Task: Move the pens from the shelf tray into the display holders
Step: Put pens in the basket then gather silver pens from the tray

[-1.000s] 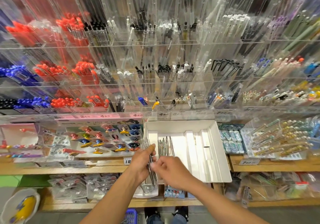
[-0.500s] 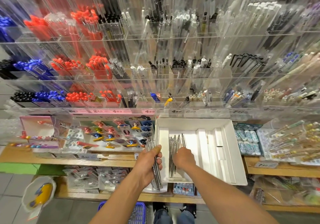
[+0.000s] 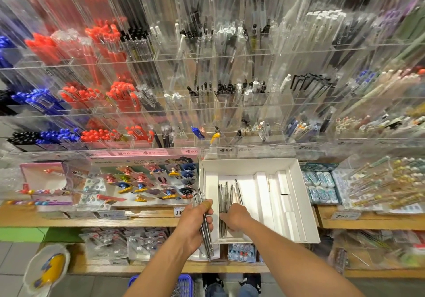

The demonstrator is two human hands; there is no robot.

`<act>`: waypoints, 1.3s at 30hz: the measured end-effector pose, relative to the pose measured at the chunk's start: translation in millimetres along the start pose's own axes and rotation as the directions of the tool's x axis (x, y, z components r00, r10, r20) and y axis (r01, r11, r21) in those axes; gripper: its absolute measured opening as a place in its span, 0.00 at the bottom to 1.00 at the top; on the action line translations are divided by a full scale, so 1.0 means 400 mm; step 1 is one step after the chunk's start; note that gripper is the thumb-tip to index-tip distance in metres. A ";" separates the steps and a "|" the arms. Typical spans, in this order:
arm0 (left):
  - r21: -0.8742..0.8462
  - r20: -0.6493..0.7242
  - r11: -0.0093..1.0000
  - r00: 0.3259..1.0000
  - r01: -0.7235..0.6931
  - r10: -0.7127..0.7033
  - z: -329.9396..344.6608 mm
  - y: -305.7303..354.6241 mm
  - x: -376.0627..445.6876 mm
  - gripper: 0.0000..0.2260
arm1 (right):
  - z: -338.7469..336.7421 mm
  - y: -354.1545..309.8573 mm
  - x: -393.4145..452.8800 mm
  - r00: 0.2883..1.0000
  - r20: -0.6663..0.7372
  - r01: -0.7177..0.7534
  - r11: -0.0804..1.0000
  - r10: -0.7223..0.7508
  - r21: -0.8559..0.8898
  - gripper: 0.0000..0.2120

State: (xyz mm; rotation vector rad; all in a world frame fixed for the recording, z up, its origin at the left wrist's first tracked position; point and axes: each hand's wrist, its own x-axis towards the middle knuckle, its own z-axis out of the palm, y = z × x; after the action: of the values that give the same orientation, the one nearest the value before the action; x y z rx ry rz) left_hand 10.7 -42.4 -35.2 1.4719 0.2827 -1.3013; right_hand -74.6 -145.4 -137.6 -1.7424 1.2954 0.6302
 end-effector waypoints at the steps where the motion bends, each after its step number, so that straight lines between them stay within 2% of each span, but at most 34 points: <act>1: 0.004 -0.002 1.000 1.000 0.001 -0.001 0.000 -0.002 -0.001 0.02 | -0.002 0.001 -0.001 1.000 0.024 0.012 1.000 -0.013 0.012 0.15; 5: 0.002 -0.014 1.000 1.000 0.008 -0.008 0.000 -0.006 -0.001 0.02 | 0.005 -0.001 -0.006 0.997 0.071 0.029 0.987 -0.040 0.160 0.10; 8: 0.004 -0.017 1.000 1.000 0.008 -0.008 -0.005 -0.008 -0.002 0.02 | 0.003 -0.007 -0.018 0.997 0.056 0.040 0.987 -0.049 0.154 0.08; 11: 0.001 -0.026 1.000 1.000 0.003 -0.003 -0.012 -0.010 0.000 0.02 | -0.020 -0.011 -0.040 0.996 0.017 0.085 0.979 -0.089 0.187 0.11; 15: 0.017 -0.031 1.000 0.999 -0.021 0.021 -0.018 -0.013 0.001 0.07 | -0.088 -0.023 -0.111 0.971 0.011 0.215 0.891 -0.239 0.400 0.06; 18: 0.053 0.000 0.997 0.998 -0.063 0.063 -0.016 -0.010 -0.006 0.13 | -0.141 -0.030 -0.189 0.906 0.145 0.274 0.811 -0.398 0.518 0.07; 21: 0.087 0.105 0.992 0.991 -0.097 0.088 -0.008 -0.003 -0.016 0.23 | -0.163 -0.046 -0.266 0.822 0.274 0.319 0.801 -0.500 0.506 0.14; 23: 0.095 0.153 0.990 0.984 -0.102 0.087 -0.002 -0.001 -0.021 0.28 | -0.170 -0.054 -0.302 0.801 0.277 0.368 0.801 -0.531 0.471 0.15; 25: 0.105 0.181 0.988 0.979 -0.110 0.089 0.000 0.000 -0.022 0.29 | -0.179 -0.058 -0.323 0.796 0.244 0.438 0.805 -0.554 0.400 0.15; 27: 0.096 0.226 0.990 0.971 -0.101 0.077 0.000 0.002 -0.022 0.26 | -0.182 -0.059 -0.330 0.792 0.226 0.493 0.813 -0.567 0.310 0.14; 30: 0.062 0.259 0.995 0.964 -0.082 0.064 -0.003 0.000 -0.025 0.21 | -0.187 -0.052 -0.314 0.796 0.258 0.476 0.830 -0.548 0.292 0.12; 33: 0.044 0.119 0.996 0.990 -0.080 0.074 -0.015 0.000 -0.030 0.11 | -0.207 -0.037 -0.267 0.809 0.301 0.369 0.835 -0.505 0.407 0.14; 34: 0.024 0.087 0.997 0.994 -0.073 0.070 -0.021 0.002 -0.030 0.10 | -0.208 -0.032 -0.244 0.834 0.287 0.322 0.839 -0.470 0.438 0.15; 37: -0.046 0.048 0.998 0.998 -0.034 0.037 -0.040 0.012 -0.033 0.12 | -0.167 -0.014 -0.144 0.965 0.096 0.182 0.887 -0.243 0.424 0.09; 39: -0.086 0.076 0.996 0.997 -0.005 0.011 -0.049 0.019 -0.037 0.12 | -0.114 -0.012 -0.083 0.998 0.010 0.054 0.946 -0.060 0.320 0.08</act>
State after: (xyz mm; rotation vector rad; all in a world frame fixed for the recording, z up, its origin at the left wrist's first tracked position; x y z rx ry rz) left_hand 21.6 -22.7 -23.1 1.3466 0.2787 -1.3200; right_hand -85.5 -167.2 -86.3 -1.4964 1.2514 0.3778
